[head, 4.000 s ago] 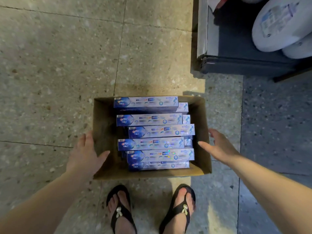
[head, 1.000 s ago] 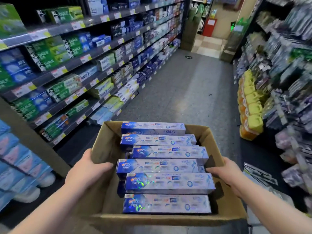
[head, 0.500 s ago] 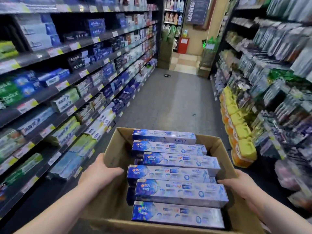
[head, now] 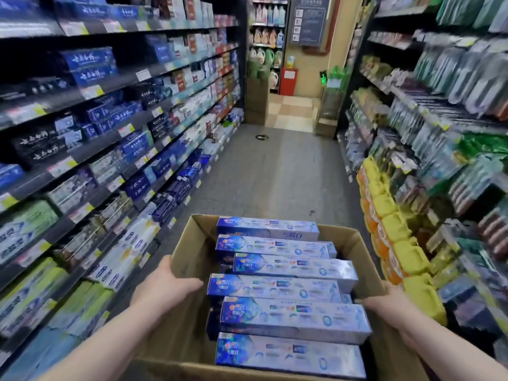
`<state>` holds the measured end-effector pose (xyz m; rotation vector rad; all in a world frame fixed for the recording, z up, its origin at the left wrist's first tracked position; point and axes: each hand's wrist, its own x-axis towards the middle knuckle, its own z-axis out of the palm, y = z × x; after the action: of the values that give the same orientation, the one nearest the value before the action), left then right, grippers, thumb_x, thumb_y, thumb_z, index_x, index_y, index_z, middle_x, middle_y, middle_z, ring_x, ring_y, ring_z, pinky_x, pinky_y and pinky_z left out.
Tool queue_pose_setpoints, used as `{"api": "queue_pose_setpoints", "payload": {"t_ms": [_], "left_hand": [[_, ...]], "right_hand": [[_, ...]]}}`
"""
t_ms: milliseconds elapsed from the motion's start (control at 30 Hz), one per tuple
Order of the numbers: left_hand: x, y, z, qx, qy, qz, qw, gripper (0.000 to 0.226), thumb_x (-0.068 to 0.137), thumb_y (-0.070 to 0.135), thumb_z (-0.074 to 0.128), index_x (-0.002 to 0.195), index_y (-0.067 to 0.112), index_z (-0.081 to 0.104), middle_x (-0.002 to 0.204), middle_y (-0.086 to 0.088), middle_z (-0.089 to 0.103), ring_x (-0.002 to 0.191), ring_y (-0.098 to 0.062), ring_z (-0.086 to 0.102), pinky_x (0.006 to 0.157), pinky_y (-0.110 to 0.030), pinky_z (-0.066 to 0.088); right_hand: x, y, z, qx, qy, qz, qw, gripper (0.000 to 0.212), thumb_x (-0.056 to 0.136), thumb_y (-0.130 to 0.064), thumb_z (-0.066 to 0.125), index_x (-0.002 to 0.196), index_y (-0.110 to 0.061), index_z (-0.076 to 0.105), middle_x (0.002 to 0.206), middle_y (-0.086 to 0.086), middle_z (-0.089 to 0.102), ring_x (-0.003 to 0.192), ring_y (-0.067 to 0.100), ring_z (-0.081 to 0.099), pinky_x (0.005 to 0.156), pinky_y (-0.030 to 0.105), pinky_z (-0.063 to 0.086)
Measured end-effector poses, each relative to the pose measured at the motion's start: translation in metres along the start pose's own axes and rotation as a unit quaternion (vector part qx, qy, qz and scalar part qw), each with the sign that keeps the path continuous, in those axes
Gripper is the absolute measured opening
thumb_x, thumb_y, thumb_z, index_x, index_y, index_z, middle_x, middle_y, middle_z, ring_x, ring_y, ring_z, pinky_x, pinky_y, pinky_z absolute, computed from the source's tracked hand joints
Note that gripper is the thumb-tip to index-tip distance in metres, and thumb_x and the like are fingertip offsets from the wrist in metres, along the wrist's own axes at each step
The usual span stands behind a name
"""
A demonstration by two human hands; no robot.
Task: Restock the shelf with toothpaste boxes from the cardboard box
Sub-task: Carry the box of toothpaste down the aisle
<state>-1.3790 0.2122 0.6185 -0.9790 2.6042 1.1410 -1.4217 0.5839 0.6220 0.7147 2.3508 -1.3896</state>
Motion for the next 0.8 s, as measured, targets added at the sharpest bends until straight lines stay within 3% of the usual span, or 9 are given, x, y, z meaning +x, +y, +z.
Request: {"api": "queue_pose_setpoints", "payload": {"t_ms": [67,133,233,367,467,667,733,800], "left_hand": [[0.027,0.031,0.013,-0.001,0.0,-0.018,1.0,0.102,0.049,0.054,0.07,0.138,0.029,0.027,0.125,-0.006,0.058,0.098,-0.029,0.062,0.081,-0.041,0.055],[0.054,0.062,0.022,-0.009,-0.001,-0.035,0.999,0.1,0.047,0.055,0.069,0.135,0.03,0.03,0.121,-0.004,0.06,0.096,-0.028,0.063,0.08,-0.04,0.055],[0.094,0.106,0.034,-0.01,-0.008,-0.042,0.999,0.1,0.04,0.059,0.064,0.132,0.031,0.033,0.112,0.0,0.064,0.088,-0.024,0.065,0.076,-0.038,0.056],[0.156,0.164,0.049,-0.015,-0.002,-0.044,0.999,0.108,0.041,0.059,0.065,0.138,0.029,0.028,0.12,-0.003,0.062,0.094,-0.026,0.063,0.08,-0.039,0.055],[0.217,0.204,0.061,-0.027,0.0,-0.041,0.999,0.113,0.034,0.061,0.063,0.137,0.03,0.029,0.116,-0.002,0.063,0.09,-0.026,0.065,0.078,-0.039,0.056],[0.347,0.296,0.081,-0.019,0.005,-0.03,0.999,0.096,0.057,0.05,0.07,0.14,0.027,0.027,0.127,-0.006,0.057,0.104,-0.029,0.059,0.087,-0.04,0.051],[0.389,0.33,0.081,0.001,0.001,-0.019,1.0,0.09,0.056,0.052,0.068,0.135,0.028,0.034,0.122,-0.004,0.061,0.104,-0.028,0.059,0.088,-0.037,0.05],[0.428,0.362,0.079,0.005,-0.001,-0.01,1.0,0.08,0.055,0.05,0.069,0.127,0.028,0.042,0.113,-0.003,0.065,0.098,-0.027,0.061,0.086,-0.036,0.05]], "right_hand": [[0.043,-0.027,-0.01,-0.016,-0.005,-0.004,1.0,0.044,0.06,-0.011,0.081,0.095,-0.012,0.055,0.087,0.012,0.066,0.083,0.031,0.062,0.083,0.043,0.053],[0.086,-0.055,-0.019,-0.025,-0.02,0.004,0.999,0.043,0.06,-0.01,0.081,0.096,-0.011,0.057,0.09,0.011,0.066,0.084,0.03,0.062,0.081,0.039,0.052],[0.146,-0.095,-0.029,-0.032,-0.038,0.002,0.999,0.043,0.06,-0.011,0.081,0.097,-0.009,0.059,0.089,0.011,0.067,0.083,0.03,0.063,0.082,0.041,0.053],[0.222,-0.148,-0.036,-0.037,-0.045,-0.009,0.998,0.046,0.061,-0.011,0.08,0.101,-0.009,0.058,0.085,0.009,0.065,0.08,0.028,0.061,0.075,0.036,0.052],[0.285,-0.185,-0.034,-0.033,-0.045,-0.009,0.998,0.047,0.062,-0.008,0.079,0.103,-0.009,0.057,0.091,0.014,0.066,0.084,0.031,0.062,0.08,0.041,0.053],[0.413,-0.266,-0.025,-0.027,-0.015,-0.018,0.999,0.047,0.056,-0.011,0.081,0.097,-0.008,0.06,0.084,0.012,0.068,0.079,0.029,0.064,0.077,0.04,0.054],[0.453,-0.292,-0.024,-0.028,-0.012,-0.02,0.999,0.05,0.049,-0.016,0.083,0.095,-0.01,0.062,0.084,0.012,0.07,0.078,0.029,0.065,0.077,0.041,0.055],[0.487,-0.319,-0.023,-0.028,-0.01,-0.021,0.999,0.044,0.056,-0.013,0.081,0.095,-0.01,0.062,0.085,0.011,0.069,0.079,0.028,0.064,0.075,0.038,0.054]]}}
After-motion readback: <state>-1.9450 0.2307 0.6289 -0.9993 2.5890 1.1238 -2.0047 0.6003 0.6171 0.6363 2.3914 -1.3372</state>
